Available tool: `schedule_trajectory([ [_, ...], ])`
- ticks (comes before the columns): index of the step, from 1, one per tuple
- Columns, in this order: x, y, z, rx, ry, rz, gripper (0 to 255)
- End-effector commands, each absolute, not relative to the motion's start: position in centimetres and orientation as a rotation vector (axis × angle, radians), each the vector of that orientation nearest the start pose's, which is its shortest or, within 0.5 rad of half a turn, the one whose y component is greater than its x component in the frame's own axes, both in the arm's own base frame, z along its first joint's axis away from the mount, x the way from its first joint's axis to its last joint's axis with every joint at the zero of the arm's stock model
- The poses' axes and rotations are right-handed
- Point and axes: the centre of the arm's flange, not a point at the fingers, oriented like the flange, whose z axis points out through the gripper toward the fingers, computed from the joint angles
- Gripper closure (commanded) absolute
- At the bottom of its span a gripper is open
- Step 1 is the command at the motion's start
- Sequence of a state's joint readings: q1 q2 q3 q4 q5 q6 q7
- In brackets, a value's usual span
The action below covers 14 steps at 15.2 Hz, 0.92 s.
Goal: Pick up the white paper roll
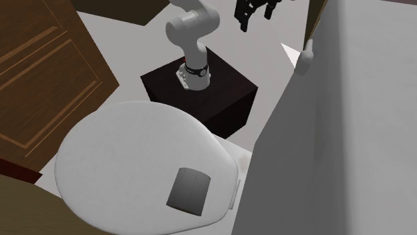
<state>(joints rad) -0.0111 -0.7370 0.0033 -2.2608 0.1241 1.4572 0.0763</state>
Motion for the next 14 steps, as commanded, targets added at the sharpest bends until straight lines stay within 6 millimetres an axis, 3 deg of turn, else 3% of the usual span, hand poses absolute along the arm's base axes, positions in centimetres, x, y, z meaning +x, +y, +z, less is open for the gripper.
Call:
schedule_trajectory([
  [1, 30.9, 1.2, 61.1, -3.018, 0.113, 0.107, 0],
  [14, 34.7, -6.8, 50.2, -3.144, 0.511, -0.256, 0],
])
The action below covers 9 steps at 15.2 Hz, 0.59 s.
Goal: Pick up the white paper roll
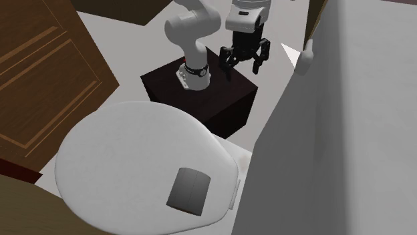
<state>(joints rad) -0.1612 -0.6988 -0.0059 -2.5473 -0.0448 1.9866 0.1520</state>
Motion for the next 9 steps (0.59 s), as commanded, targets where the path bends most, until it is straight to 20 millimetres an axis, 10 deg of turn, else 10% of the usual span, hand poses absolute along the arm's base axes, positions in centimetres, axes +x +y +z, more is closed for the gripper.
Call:
schedule_trajectory([
  [1, 35.0, -7.6, 49.5, -3.149, 0.542, -0.286, 0],
  [9, 37.2, -14.1, 44.2, -3.172, 0.803, -0.528, 0],
])
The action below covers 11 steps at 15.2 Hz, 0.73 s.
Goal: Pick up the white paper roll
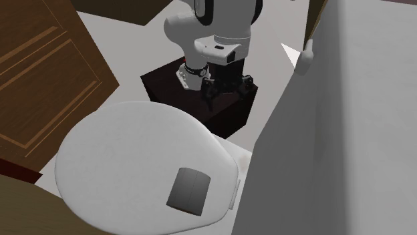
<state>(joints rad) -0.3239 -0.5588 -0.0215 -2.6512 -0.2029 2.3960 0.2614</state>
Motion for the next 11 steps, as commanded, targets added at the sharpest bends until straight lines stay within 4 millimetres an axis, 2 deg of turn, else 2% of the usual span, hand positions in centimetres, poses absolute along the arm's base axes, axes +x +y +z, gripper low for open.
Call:
schedule_trajectory([
  [1, 37.4, -15.0, 43.6, -3.171, 0.836, -0.559, 0],
  [11, 39.4, -24.4, 38.6, -3.13, 1.173, -0.877, 0],
])
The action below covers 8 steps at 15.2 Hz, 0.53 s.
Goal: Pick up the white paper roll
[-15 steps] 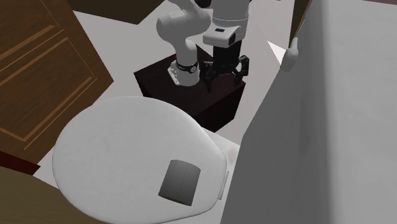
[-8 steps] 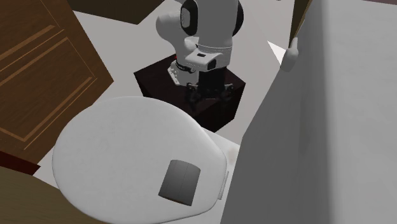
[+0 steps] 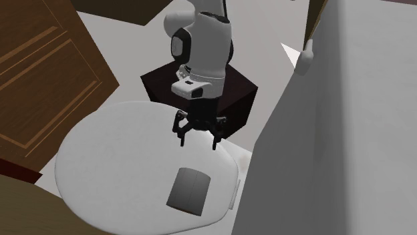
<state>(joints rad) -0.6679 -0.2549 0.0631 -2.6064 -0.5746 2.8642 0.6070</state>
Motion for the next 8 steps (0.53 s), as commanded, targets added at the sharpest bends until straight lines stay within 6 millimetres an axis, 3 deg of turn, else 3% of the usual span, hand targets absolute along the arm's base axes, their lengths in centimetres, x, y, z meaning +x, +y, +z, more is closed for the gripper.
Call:
schedule_trajectory([
  [1, 39.5, -25.4, 38.2, -3.122, 1.207, -0.91, 0],
  [4, 39.8, -28.4, 37.1, -3.092, 1.31, -1.008, 0],
  [8, 39.8, -28.7, 35.4, -3.089, 1.318, -1.016, 0],
])
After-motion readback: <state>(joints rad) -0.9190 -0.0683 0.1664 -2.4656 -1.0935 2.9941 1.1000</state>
